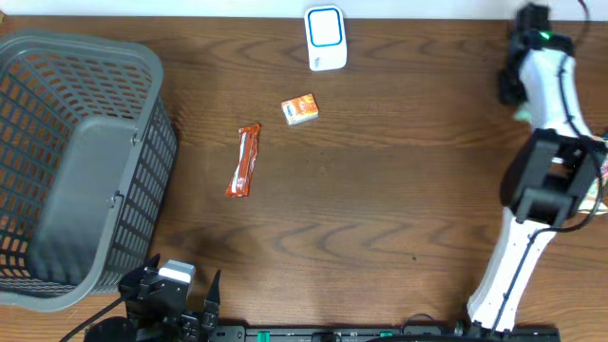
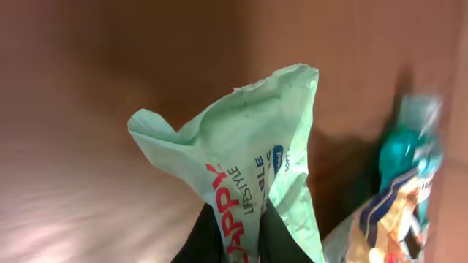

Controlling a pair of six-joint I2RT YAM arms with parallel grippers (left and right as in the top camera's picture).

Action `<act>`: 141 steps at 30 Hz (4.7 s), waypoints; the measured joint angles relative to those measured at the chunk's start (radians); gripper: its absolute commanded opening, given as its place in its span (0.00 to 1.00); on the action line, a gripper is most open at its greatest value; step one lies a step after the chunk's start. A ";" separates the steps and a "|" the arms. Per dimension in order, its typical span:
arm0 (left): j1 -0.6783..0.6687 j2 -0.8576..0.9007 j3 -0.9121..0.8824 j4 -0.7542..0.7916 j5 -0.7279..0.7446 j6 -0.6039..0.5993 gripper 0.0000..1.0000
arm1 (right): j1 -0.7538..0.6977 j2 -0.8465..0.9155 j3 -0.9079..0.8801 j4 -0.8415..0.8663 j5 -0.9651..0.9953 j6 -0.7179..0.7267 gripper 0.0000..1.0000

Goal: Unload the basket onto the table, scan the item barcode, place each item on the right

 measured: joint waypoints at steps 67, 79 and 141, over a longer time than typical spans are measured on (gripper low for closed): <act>0.000 0.000 0.000 0.000 0.000 0.000 0.98 | 0.620 0.121 -0.022 0.171 -1.199 0.616 0.01; 0.000 0.000 0.000 0.000 0.000 0.000 0.98 | 0.530 0.121 -0.051 -0.668 -1.864 -0.816 0.01; 0.000 0.000 0.000 0.000 0.000 0.000 0.98 | 0.726 -0.549 -0.740 0.422 -0.562 -0.366 0.01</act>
